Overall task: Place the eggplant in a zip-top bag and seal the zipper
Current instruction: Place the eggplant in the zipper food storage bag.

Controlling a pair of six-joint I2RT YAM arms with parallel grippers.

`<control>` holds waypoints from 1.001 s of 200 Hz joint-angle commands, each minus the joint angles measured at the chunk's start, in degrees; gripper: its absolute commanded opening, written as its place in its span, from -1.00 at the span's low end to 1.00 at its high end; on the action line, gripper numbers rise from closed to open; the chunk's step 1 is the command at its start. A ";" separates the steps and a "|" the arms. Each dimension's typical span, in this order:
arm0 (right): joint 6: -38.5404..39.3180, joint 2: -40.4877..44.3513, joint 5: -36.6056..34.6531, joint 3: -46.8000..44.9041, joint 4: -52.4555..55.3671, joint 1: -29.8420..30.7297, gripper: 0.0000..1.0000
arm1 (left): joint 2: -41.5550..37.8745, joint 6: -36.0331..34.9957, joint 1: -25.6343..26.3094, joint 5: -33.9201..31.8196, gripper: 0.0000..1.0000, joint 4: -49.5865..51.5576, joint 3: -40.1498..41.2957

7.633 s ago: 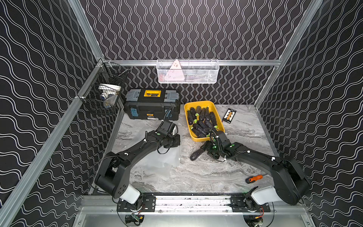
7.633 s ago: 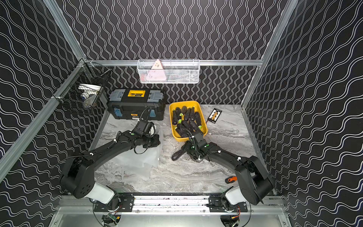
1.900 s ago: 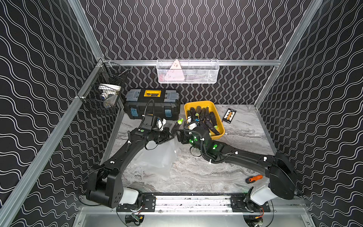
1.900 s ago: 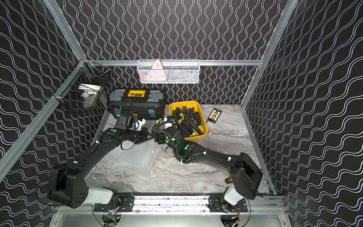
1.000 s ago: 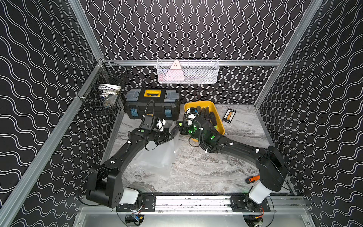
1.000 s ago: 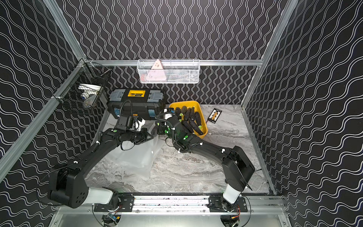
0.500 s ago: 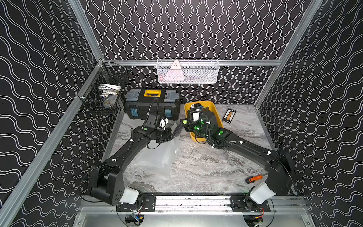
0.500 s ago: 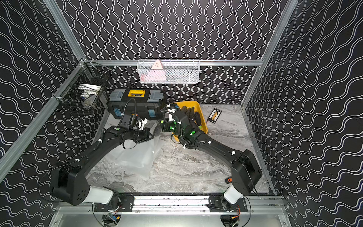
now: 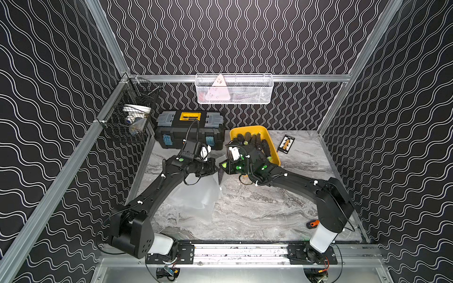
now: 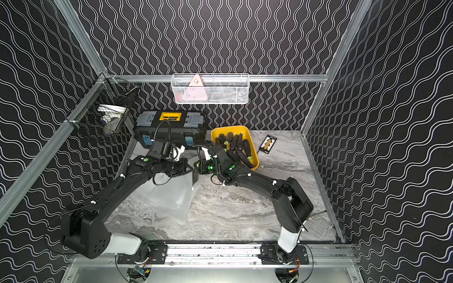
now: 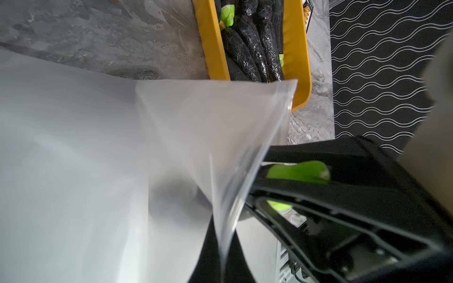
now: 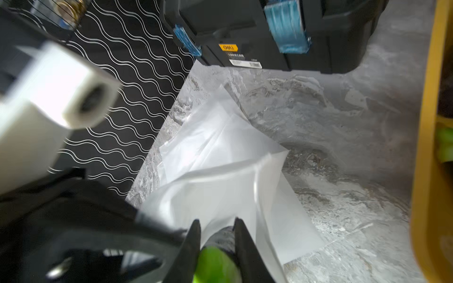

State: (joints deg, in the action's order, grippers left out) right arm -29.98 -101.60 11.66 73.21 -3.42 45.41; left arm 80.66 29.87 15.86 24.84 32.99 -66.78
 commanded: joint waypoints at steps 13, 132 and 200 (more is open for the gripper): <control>1.52 -1.58 0.91 1.92 1.75 0.65 -0.28 | -0.50 -0.78 0.04 -0.13 -1.00 0.40 -0.57; 0.64 5.89 -0.48 1.77 8.56 -3.40 -0.20 | 0.42 -0.97 0.05 -2.70 -1.00 0.20 0.13; -4.28 2.62 1.50 -0.26 3.50 -2.48 -0.24 | 0.50 -0.60 0.12 -2.34 -1.00 -0.07 0.07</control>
State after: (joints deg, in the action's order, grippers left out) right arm -31.97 -97.47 11.84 72.55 3.75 42.37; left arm 81.08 29.80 15.90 22.50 33.80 -66.70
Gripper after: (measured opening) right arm 0.390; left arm 0.054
